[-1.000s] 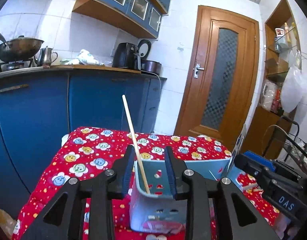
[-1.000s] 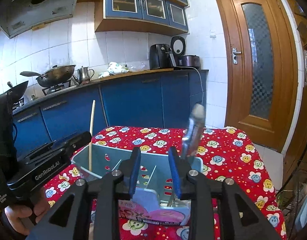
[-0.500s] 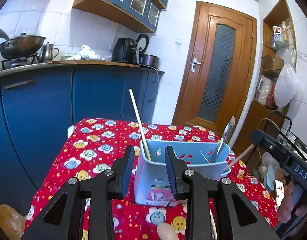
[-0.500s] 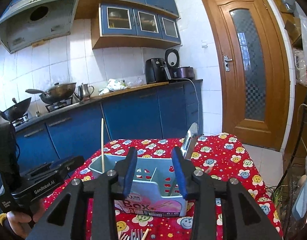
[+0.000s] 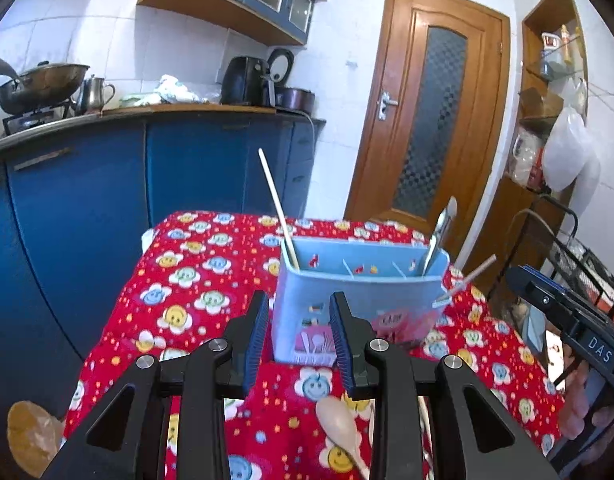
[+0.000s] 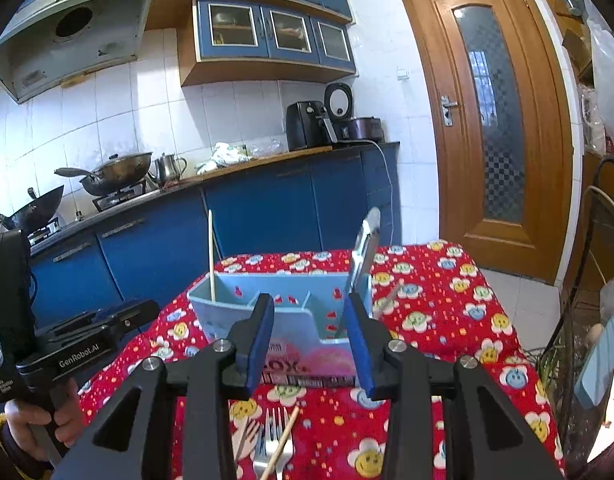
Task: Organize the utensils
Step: 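Withdraw both open tools from the holder back toward the utensils, then grasp the white plastic spoon with the left tool while the right tool grasps a wooden chopstick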
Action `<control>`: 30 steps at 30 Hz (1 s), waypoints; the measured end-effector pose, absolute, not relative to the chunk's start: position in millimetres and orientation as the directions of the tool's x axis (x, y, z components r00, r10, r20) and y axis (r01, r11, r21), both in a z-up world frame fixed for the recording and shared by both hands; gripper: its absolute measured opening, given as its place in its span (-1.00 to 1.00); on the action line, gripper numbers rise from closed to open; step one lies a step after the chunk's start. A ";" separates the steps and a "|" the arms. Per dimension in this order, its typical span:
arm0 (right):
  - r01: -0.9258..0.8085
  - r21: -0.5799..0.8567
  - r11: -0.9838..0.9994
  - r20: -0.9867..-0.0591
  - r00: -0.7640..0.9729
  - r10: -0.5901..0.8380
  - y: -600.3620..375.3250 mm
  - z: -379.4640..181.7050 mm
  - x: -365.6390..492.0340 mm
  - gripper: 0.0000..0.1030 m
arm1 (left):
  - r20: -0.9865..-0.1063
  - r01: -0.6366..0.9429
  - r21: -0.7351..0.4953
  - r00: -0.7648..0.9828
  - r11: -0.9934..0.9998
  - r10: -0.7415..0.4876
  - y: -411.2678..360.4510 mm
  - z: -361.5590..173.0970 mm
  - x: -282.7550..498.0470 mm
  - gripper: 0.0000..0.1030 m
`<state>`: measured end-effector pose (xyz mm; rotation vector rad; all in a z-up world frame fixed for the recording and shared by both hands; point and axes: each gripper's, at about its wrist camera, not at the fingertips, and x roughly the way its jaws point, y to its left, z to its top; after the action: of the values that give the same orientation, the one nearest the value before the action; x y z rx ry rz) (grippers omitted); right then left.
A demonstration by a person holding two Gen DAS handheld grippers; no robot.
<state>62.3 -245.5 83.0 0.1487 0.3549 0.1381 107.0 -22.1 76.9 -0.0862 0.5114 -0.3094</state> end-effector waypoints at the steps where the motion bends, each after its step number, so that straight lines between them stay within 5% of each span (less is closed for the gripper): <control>1: -0.108 0.169 0.980 -0.341 0.926 0.161 -245.8 81.3 60.5 -0.23 | -0.481 0.273 -0.154 0.819 0.950 -0.313 -22.4 75.6 105.3 -0.38; 17: -0.038 0.246 0.969 -0.507 0.847 0.162 -266.0 32.7 34.0 -0.23 | -0.659 0.285 -0.132 0.690 0.949 -0.299 -36.4 34.6 83.8 -0.38; 30: -0.008 0.302 0.953 -0.558 0.809 0.184 -284.1 5.2 24.1 -0.23 | -0.783 0.292 -0.169 0.541 0.941 -0.308 -59.8 -2.4 91.3 -0.38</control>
<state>24.1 -284.1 5.2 0.2944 0.6213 0.1041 91.3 -59.8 -2.4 -0.0184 0.9334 -0.3567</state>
